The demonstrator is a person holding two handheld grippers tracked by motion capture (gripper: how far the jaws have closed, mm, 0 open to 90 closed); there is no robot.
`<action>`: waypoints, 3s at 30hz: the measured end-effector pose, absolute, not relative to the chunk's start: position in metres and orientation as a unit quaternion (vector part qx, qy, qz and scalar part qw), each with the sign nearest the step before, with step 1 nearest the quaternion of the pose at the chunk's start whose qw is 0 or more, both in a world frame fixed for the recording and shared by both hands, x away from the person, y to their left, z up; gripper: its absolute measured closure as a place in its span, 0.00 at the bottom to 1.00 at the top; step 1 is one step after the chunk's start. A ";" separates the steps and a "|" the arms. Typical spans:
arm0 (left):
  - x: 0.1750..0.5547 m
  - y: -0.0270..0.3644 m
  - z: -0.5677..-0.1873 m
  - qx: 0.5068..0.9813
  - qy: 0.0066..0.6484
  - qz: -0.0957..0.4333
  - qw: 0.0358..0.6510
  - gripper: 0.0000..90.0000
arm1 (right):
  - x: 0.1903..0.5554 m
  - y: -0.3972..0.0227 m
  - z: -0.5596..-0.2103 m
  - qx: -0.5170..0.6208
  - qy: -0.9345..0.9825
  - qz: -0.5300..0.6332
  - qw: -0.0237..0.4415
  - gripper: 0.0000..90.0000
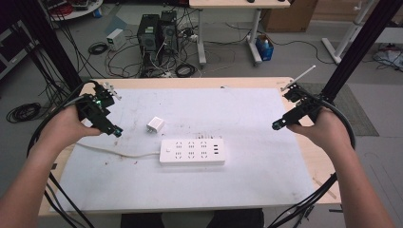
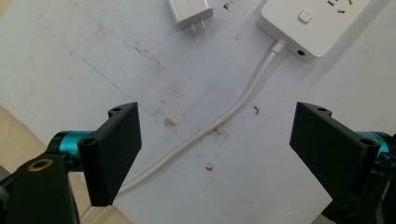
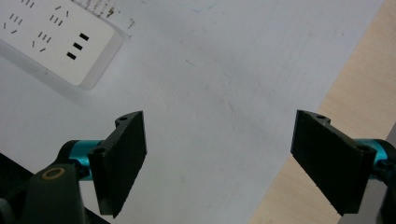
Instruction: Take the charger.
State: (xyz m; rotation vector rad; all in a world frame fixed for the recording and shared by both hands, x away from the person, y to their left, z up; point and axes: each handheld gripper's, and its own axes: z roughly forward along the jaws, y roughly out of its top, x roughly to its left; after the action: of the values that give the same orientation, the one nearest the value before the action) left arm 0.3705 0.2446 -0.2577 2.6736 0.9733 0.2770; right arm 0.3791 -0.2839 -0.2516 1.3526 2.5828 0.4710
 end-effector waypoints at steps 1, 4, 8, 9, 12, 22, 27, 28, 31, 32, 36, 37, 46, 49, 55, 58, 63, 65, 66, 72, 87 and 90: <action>0.371 0.244 -0.257 0.927 0.334 0.096 0.138 0.19 | 0.379 -0.284 -0.252 0.457 0.870 0.157 0.094 0.20; 0.372 0.242 -0.255 0.925 0.338 0.098 0.143 0.18 | 0.378 -0.284 -0.250 0.457 0.870 0.156 0.095 0.20; 0.374 0.241 -0.253 0.926 0.335 0.099 0.142 0.18 | 0.379 -0.285 -0.249 0.457 0.870 0.157 0.097 0.20; 0.375 0.240 -0.252 0.927 0.333 0.099 0.140 0.18 | 0.379 -0.285 -0.249 0.458 0.870 0.156 0.096 0.20; 0.379 0.238 -0.252 0.925 0.337 0.100 0.143 0.19 | 0.379 -0.286 -0.248 0.457 0.870 0.157 0.099 0.20; 0.407 0.221 -0.269 0.913 0.366 0.088 0.159 0.18 | 0.384 -0.287 -0.253 0.467 0.862 0.175 0.093 0.20; 0.426 0.210 -0.286 0.902 0.394 0.082 0.156 0.19 | 0.385 -0.287 -0.255 0.464 0.862 0.180 0.094 0.20; 0.430 0.207 -0.290 0.901 0.398 0.080 0.154 0.18 | 0.385 -0.288 -0.256 0.463 0.863 0.180 0.096 0.20; 0.445 0.197 -0.308 0.895 0.414 0.074 0.149 0.19 | 0.386 -0.289 -0.258 0.465 0.862 0.180 0.094 0.20; 0.445 0.197 -0.308 0.895 0.414 0.074 0.149 0.19 | 0.386 -0.289 -0.258 0.465 0.862 0.180 0.094 0.20; 0.457 0.190 -0.324 0.886 0.437 0.059 0.146 0.19 | 0.386 -0.293 -0.263 0.470 0.859 0.181 0.092 0.20; 0.461 0.188 -0.329 0.881 0.447 0.056 0.145 0.19 | 0.386 -0.294 -0.263 0.468 0.860 0.180 0.092 0.20; 0.484 0.173 -0.365 0.869 0.479 0.037 0.121 0.19 | 0.386 -0.297 -0.269 0.470 0.859 0.182 0.090 0.20; 0.489 0.170 -0.376 0.867 0.485 0.031 0.108 0.19 | 0.386 -0.297 -0.270 0.470 0.859 0.182 0.088 0.20; 0.496 0.165 -0.391 0.867 0.489 0.025 0.095 0.19 | 0.386 -0.298 -0.275 0.469 0.860 0.181 0.085 0.20; 0.499 0.163 -0.397 0.866 0.491 0.028 0.086 0.19 | 0.386 -0.300 -0.276 0.470 0.860 0.181 0.084 0.20; 0.501 0.159 -0.404 0.869 0.488 0.029 0.078 0.23 | 0.386 -0.302 -0.279 0.473 0.858 0.180 0.082 0.20; 0.501 0.158 -0.405 0.869 0.487 0.032 0.076 0.25 | 0.387 -0.302 -0.280 0.473 0.859 0.179 0.082 0.20; 0.501 0.158 -0.406 0.869 0.487 0.031 0.076 0.27 | 0.387 -0.302 -0.281 0.474 0.858 0.179 0.081 0.20; 0.503 0.159 -0.410 0.868 0.491 0.023 0.069 0.38 | 0.388 -0.301 -0.282 0.474 0.859 0.178 0.080 0.20; 0.493 0.166 -0.381 0.870 0.481 0.047 0.097 0.47 | 0.389 -0.298 -0.286 0.477 0.859 0.171 0.077 0.20; 0.481 0.172 -0.356 0.872 0.471 0.050 0.120 0.47 | 0.391 -0.297 -0.285 0.480 0.858 0.167 0.075 0.20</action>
State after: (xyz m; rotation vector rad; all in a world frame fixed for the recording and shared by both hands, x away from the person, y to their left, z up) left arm 0.4808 0.1717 -0.3562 2.5492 1.3778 0.1451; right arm 0.3907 -0.2968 -0.2849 1.4399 2.5736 0.5001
